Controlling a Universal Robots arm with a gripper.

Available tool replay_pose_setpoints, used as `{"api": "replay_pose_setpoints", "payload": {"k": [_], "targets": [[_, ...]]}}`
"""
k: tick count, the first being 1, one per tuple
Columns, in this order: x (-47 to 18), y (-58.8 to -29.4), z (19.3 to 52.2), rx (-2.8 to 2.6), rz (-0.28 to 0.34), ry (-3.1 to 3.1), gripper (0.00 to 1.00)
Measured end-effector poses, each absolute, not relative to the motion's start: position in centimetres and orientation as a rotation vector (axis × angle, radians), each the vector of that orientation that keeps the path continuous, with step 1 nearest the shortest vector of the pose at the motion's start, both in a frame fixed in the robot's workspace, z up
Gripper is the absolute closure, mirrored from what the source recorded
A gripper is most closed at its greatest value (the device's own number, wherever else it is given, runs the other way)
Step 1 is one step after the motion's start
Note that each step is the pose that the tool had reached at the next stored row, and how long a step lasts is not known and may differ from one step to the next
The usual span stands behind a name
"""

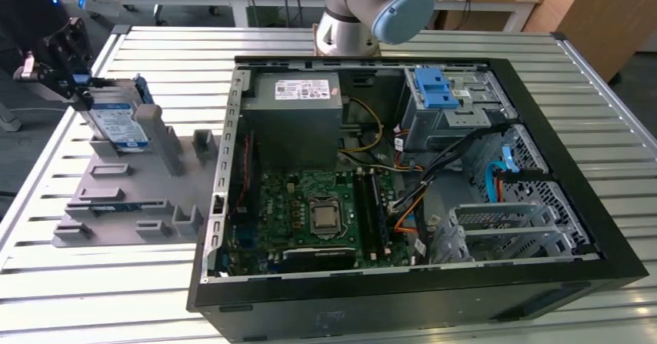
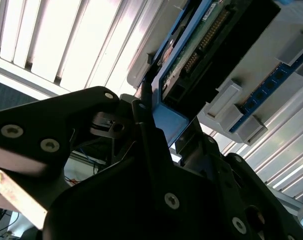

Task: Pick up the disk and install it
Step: 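Pick up the disk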

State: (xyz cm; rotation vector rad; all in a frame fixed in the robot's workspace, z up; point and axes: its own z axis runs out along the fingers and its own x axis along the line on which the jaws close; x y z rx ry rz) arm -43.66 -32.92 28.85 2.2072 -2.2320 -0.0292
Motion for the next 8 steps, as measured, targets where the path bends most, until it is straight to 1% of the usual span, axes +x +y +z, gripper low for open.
{"api": "replay_pose_setpoints", "payload": {"k": [8], "targets": [[-43.66, -32.92, 28.88, 2.207, -0.029, -2.232, 0.56]]}}
